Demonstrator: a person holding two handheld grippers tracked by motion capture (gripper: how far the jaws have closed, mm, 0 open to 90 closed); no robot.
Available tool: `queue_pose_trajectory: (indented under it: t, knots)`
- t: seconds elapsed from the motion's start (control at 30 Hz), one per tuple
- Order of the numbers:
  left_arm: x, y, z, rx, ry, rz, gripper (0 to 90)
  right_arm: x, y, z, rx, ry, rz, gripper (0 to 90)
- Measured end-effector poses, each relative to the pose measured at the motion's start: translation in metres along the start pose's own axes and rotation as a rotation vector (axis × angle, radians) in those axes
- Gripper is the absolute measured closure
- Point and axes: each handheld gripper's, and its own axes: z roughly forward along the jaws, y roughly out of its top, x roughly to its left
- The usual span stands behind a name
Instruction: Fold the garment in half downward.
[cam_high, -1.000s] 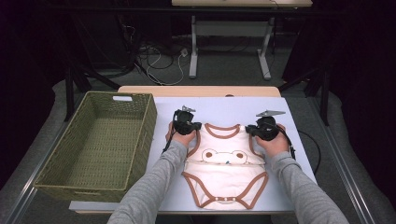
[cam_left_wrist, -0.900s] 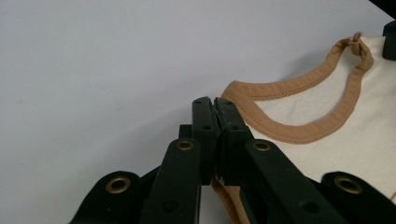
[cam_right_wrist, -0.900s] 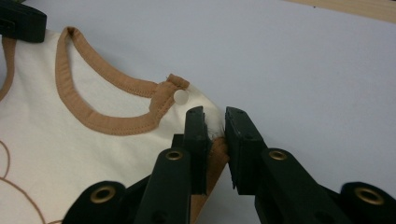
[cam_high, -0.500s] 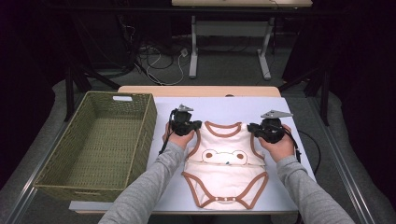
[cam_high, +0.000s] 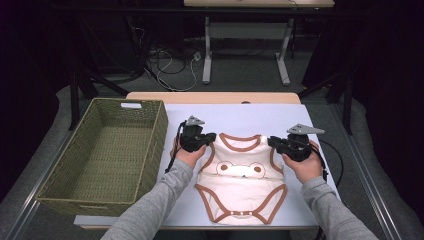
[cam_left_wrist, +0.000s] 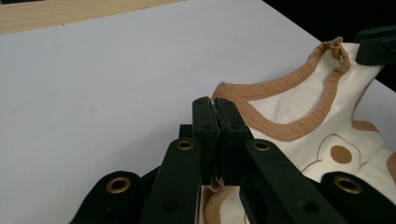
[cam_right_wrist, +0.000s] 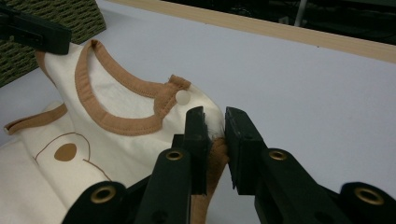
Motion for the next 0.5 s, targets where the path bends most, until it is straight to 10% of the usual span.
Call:
queue_pose_trajectory:
  t: [0.5]
  knots:
    - [-0.016,-0.018,-0.015,-0.006,-0.047,0.038,87.7,0.013,-0.021,-0.018,-0.022,0.035,0.001,79.4]
